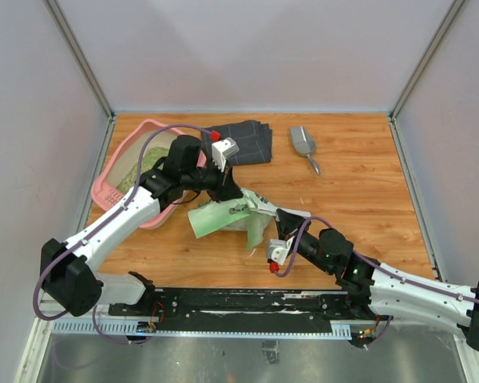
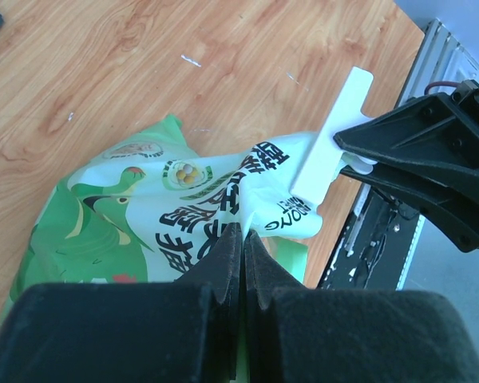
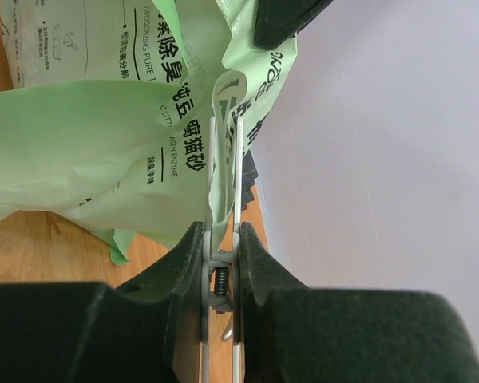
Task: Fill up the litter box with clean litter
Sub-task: Clamp the cat litter bag at the center of the board.
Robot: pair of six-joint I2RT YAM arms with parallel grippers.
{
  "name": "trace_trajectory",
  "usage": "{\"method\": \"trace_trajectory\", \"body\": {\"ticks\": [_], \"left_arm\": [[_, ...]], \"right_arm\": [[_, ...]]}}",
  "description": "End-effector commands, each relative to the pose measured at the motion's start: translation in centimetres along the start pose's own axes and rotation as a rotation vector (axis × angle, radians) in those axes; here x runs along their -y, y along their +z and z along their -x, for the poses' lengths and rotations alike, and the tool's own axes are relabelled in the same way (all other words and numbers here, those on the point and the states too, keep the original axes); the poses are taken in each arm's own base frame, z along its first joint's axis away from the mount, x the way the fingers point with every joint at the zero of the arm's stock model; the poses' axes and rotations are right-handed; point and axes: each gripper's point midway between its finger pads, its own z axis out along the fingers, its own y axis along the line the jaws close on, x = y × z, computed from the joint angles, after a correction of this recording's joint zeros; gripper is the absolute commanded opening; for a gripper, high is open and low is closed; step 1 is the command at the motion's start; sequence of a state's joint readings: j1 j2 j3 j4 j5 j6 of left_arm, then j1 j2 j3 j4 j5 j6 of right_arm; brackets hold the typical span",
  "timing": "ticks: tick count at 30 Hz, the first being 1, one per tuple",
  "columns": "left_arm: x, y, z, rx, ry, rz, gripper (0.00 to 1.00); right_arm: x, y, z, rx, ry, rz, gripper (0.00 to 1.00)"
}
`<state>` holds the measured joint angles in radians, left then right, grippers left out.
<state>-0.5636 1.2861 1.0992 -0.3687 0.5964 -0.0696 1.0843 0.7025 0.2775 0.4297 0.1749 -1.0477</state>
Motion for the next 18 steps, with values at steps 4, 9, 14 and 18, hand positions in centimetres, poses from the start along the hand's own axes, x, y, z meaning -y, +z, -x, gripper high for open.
{"method": "trace_trajectory", "body": {"ticks": [4, 9, 14, 18], "left_arm": [[1.5, -0.7, 3.8, 0.14, 0.061, -0.064, 0.0], [1.6, -0.6, 3.5, 0.143, 0.046, -0.072, 0.0], [1.3, -0.5, 3.4, 0.139, 0.043, -0.06, 0.0], [1.1, -0.6, 3.6, 0.142, 0.041, -0.05, 0.0]], "right_arm": [[0.4, 0.4, 1.3, 0.035, 0.044, -0.004, 0.01], [1.1, 1.3, 1.6, 0.028, 0.063, -0.021, 0.01], [1.8, 1.3, 1.7, 0.038, 0.087, -0.086, 0.01], [1.9, 0.9, 1.5, 0.047, 0.099, -0.125, 0.01]]}}
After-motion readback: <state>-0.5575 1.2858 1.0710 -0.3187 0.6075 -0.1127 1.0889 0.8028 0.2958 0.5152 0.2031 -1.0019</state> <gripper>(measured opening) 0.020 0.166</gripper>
